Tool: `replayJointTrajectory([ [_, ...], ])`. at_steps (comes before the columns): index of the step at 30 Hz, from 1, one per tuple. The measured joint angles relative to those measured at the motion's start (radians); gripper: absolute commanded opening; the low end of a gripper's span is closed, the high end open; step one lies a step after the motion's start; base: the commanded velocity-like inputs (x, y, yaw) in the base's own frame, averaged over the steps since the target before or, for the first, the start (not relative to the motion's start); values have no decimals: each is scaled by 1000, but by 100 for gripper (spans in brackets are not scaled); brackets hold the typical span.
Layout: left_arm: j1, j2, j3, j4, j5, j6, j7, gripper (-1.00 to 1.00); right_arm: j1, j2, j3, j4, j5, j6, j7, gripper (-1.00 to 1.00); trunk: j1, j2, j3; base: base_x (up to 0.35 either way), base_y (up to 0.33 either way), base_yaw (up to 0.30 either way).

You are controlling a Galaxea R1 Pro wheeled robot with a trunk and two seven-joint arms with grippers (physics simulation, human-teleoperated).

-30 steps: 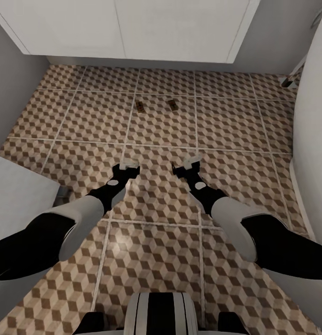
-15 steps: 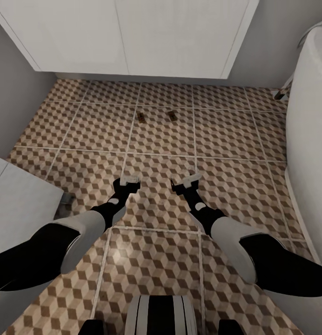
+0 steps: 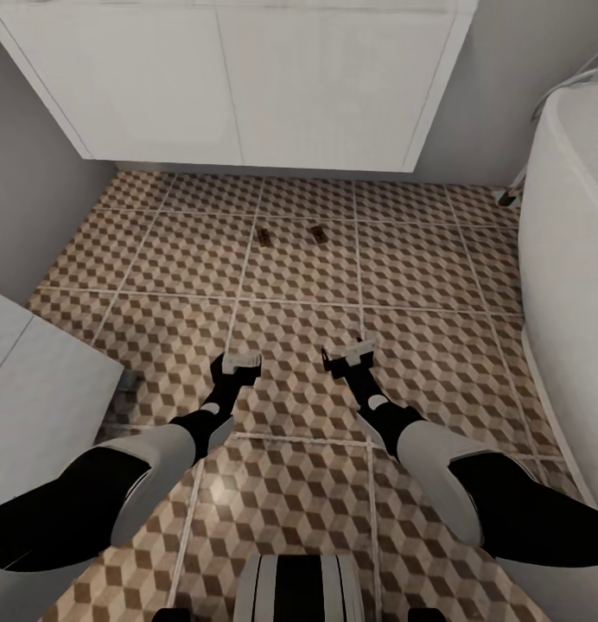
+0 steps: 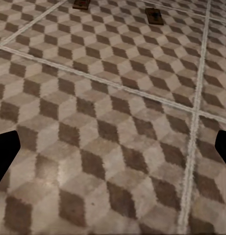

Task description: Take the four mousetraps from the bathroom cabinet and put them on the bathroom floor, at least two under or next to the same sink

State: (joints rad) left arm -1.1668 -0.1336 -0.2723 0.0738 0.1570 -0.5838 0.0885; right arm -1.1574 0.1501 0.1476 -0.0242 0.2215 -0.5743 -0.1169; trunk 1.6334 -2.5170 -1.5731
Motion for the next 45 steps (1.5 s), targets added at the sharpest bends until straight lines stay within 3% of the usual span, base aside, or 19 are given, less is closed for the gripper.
replayJointTrajectory([
  [8, 58, 3, 0, 0, 1, -21, -33, 100, 17, -1, 0, 0, 0, -8, 0, 100, -4, 2, 31, 0, 0, 0],
  [20, 75, 18, 1, 2, 3, -55, -34, 100, 71, -5, -1, 0, 1, -10, -2, 100, -9, 5, 77, 0, 0, 0],
  [36, 95, 24, 3, 2, 6, -56, -25, 100, 171, -67, -1, 0, 0, -30, -3, 100, -16, 8, 139, 0, 0, 0],
  [45, 122, 26, 3, 2, 7, -56, -26, 100, 186, -75, -2, -1, 0, -32, -3, 100, -20, 11, 174, 0, 0, 0],
])
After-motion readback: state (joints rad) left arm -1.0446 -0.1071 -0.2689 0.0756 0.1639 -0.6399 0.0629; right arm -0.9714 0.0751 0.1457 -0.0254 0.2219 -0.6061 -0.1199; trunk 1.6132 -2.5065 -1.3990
